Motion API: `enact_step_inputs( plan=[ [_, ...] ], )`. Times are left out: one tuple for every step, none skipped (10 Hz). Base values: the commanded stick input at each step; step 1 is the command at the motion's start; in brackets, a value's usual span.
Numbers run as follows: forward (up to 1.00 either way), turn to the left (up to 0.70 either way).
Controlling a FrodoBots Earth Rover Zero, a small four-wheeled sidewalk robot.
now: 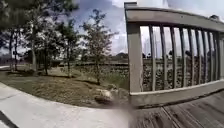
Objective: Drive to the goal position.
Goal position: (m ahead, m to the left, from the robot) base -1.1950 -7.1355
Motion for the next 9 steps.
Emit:
enact_step_inputs(
  plan=[
    [0.00,-0.85],
    [0.00,-0.85],
    [0.00,-0.85],
    [0.00,-0.85],
    [0.00,-0.85],
    [0.00,-0.85],
    [0.00,-0.85],
    [0.00,-0.85],
    [0.00,-0.85]
  ],
)
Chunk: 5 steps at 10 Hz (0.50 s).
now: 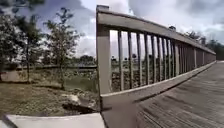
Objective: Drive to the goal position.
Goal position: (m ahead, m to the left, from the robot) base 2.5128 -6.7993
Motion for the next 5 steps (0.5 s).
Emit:
enact_step_inputs(
  plan=[
    [0.00,-0.85],
    [0.00,-0.85],
    [0.00,-0.85],
    [0.00,-0.85],
    [0.00,-0.85]
  ],
)
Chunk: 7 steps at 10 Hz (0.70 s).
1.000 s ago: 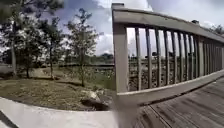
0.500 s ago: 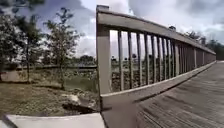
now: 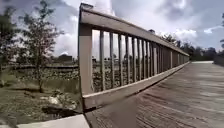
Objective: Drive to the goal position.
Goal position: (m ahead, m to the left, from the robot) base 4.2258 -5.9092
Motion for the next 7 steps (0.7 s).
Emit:
enact_step_inputs(
  plan=[
    [0.00,-0.85],
    [0.00,-0.85],
    [0.00,-0.85],
    [0.00,-0.85],
    [0.00,-0.85],
    [0.00,-0.85],
    [0.00,-0.85]
  ],
)
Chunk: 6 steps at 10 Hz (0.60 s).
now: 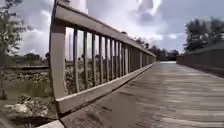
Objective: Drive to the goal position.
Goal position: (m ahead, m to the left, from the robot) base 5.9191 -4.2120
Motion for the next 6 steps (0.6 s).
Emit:
enact_step_inputs(
  plan=[
    [0.00,-0.85],
    [0.00,-0.85],
    [0.00,-0.85],
    [0.00,-0.85],
    [0.00,-0.85],
    [0.00,-0.85]
  ],
)
